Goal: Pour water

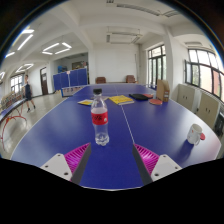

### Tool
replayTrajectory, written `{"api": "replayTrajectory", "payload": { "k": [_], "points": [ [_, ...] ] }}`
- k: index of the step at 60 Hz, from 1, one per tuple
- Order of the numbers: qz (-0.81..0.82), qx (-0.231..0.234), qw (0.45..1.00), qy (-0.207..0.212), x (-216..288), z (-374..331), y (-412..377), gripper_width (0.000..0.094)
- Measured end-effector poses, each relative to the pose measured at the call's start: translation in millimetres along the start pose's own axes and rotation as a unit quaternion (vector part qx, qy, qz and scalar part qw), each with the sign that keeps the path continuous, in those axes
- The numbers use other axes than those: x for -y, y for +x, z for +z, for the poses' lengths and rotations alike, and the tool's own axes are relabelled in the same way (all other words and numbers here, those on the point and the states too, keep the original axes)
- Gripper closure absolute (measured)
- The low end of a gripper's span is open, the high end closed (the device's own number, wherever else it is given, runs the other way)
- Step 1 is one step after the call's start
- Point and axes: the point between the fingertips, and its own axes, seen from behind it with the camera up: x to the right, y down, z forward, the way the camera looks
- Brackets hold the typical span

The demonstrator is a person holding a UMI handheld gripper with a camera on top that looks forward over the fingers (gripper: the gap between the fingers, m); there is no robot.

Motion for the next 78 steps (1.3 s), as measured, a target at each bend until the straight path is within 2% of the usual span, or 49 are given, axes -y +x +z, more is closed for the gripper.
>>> {"api": "replayTrajectory", "payload": {
  "k": [9,18,20,22,23,25,28,37,50,56,63,69,74,78],
  "points": [
    [-0.014,0.015,0.999,0.040,39,95,-25,0.0081],
    [-0.017,0.011,0.998,0.054,52,162,-39,0.0098],
    [-0.018,0.013,0.998,0.056,54,178,-40,0.0136],
    [-0.024,0.017,0.998,0.057,53,186,-43,0.0212],
    [-0.027,0.018,0.998,0.058,52,190,-43,0.0262],
    [-0.034,0.012,0.998,0.058,50,196,-40,0.0445],
    [-0.036,-0.001,0.997,0.075,56,200,-36,0.0449],
    [-0.033,0.019,0.996,0.079,53,196,-40,0.0599],
    [-0.003,0.067,0.993,0.093,79,167,-43,0.0603],
    [0.067,0.116,0.984,0.118,122,134,-43,0.0602],
    [0.214,0.201,0.944,0.153,191,86,-24,0.0601],
    [0.327,0.275,0.887,0.177,243,43,6,0.0602],
    [0.415,0.325,0.829,0.188,259,13,57,0.0602],
    [0.500,0.371,0.760,0.189,267,-11,100,0.0601]
  ]
}}
